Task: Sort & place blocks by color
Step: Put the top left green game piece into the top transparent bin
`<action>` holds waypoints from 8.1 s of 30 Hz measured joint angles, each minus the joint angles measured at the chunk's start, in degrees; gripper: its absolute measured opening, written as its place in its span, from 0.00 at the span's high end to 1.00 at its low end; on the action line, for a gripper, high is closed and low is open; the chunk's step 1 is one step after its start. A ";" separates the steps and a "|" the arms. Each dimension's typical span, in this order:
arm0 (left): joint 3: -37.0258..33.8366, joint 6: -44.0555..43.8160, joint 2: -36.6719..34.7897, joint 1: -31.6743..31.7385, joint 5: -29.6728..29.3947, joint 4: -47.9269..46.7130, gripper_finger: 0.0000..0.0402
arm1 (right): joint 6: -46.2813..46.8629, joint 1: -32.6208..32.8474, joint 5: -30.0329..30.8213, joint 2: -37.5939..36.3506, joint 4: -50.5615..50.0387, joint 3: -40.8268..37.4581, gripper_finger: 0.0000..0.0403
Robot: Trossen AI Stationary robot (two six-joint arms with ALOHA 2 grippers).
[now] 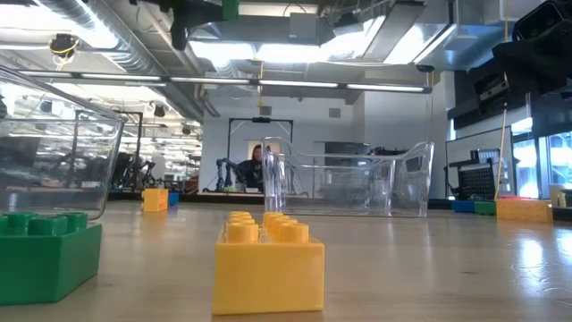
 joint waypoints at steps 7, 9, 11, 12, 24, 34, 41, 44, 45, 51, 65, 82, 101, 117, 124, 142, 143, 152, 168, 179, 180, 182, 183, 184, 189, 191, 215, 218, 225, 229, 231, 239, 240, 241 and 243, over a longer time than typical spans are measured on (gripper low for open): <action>0.00 0.02 -0.01 -0.31 0.46 0.00 0.69 | -0.02 0.00 0.03 0.02 0.00 0.00 0.97; 0.00 0.02 -0.02 -0.33 0.47 0.00 0.69 | 0.32 0.02 2.27 0.02 0.02 0.00 0.97; 0.00 0.02 -0.02 -0.33 0.47 0.00 0.69 | 1.66 0.00 6.83 0.02 0.61 0.00 0.97; 0.00 0.01 -0.02 -0.33 0.48 0.00 0.69 | 3.39 0.00 9.29 0.06 1.69 0.00 0.97; 0.00 0.00 -0.02 -0.29 1.65 -0.02 0.69 | 43.08 -0.11 41.42 0.00 23.30 0.04 0.97; 0.01 0.02 -0.02 -0.29 1.54 -0.02 0.69 | 30.76 -0.11 35.84 4.05 41.45 0.73 0.97; 0.01 0.02 -0.02 -0.29 1.54 -0.02 0.69 | 19.18 -0.09 29.87 18.86 40.35 14.84 0.97; 0.02 0.02 -0.04 -0.31 1.56 -0.02 0.69 | 15.44 -0.09 27.34 26.94 36.55 21.91 0.97; 0.02 0.00 -0.02 -0.29 1.61 0.00 0.69 | 13.99 -0.09 26.65 29.49 35.01 24.03 0.97; 0.02 -0.29 -0.04 -0.33 3.83 0.05 0.69 | 8.85 -0.09 22.79 42.49 27.81 33.95 0.97; 0.02 -1.07 -0.04 -0.29 6.27 0.02 0.69 | 10.60 -0.11 19.50 53.79 22.09 42.08 0.93; 1.16 -1.14 2.44 -1.32 9.29 0.95 0.69 | 10.53 -0.49 19.50 73.36 7.80 60.66 0.21; 9.20 6.32 12.94 -2.93 9.33 -1.40 0.69 | 9.53 -0.48 19.46 84.63 7.86 69.29 0.20; 9.18 6.62 12.90 -2.98 9.77 -1.18 0.69 | 10.09 -0.51 20.35 84.63 7.91 69.26 0.58; 9.20 6.56 12.87 -2.98 9.80 -1.20 0.68 | 8.84 -0.51 20.05 84.63 7.97 69.24 0.65; 9.09 4.75 0.05 4.51 14.07 -17.59 0.37 | 3.44 -1.81 19.41 74.83 -11.01 69.22 0.64; 9.09 5.31 -1.57 4.81 13.08 -19.17 0.37 | 2.89 -1.85 19.75 73.62 -12.95 69.21 0.64; 9.11 8.52 -13.68 3.28 5.43 -22.66 0.38 | 1.97 -1.80 23.66 62.67 -21.35 66.32 0.64; 9.11 9.16 -14.99 2.71 2.52 -22.40 0.38 | 4.63 -1.82 23.52 56.96 -12.04 58.90 0.64; 9.11 9.49 -14.99 2.71 2.52 -22.40 0.38 | 5.34 -1.82 25.01 57.04 -12.26 58.97 0.64; 9.11 9.49 -14.99 2.71 2.53 -22.40 0.38 | 6.04 -1.86 26.18 57.30 -12.18 58.99 0.64; 9.12 9.46 -14.99 2.71 2.41 -22.40 0.38 | 6.19 -2.59 28.24 58.01 -11.60 58.99 0.64; 9.11 9.46 -14.99 2.71 1.96 -22.40 0.38 | 6.13 -3.34 28.72 58.49 -10.89 58.99 0.64; 9.11 9.46 -14.99 2.71 1.62 -22.40 0.38 | 6.08 -4.45 28.76 59.07 -10.13 59.01 0.64; 9.11 9.30 -14.99 2.71 1.48 -22.40 0.38 | 6.13 -14.59 27.18 63.58 -10.60 60.52 0.64; 9.11 8.99 -14.99 2.71 1.47 -22.40 0.38 | 6.10 -19.81 24.93 66.55 -12.48 62.46 0.64; 9.11 7.96 -14.99 2.71 -0.08 -22.40 0.38 | 23.32 -39.08 15.20 107.45 -44.11 83.73 0.64; 9.11 7.96 -14.99 2.71 -0.08 -22.40 0.38 | 26.84 -39.04 15.26 109.22 -43.75 83.73 0.64; 9.11 7.96 -14.99 2.71 -0.10 -22.40 0.38 | 33.59 -39.01 15.40 110.92 -43.22 83.70 0.64; 9.11 7.98 -14.99 2.71 -0.08 -22.40 0.38 | 35.90 -38.94 15.41 110.90 -41.59 83.08 0.62; 9.11 7.98 -14.99 2.71 -0.10 -22.38 0.38 | 36.13 -38.93 15.43 110.90 -41.42 83.08 0.60; 9.11 7.96 -14.99 2.71 -0.06 -22.38 0.38 | 37.34 -38.78 15.45 110.90 -41.46 83.08 0.57; 9.12 7.94 -14.98 2.71 -0.05 -22.38 0.38 | 37.35 -38.78 15.47 110.90 -41.44 83.08 0.57; 9.11 7.93 -14.98 2.71 -0.07 -22.38 0.38 | 37.35 -38.78 15.45 110.90 -41.40 83.08 0.57; 9.11 7.93 -14.97 2.71 -0.05 -22.38 0.38 | 37.33 -38.78 15.47 110.90 -41.30 83.06 0.57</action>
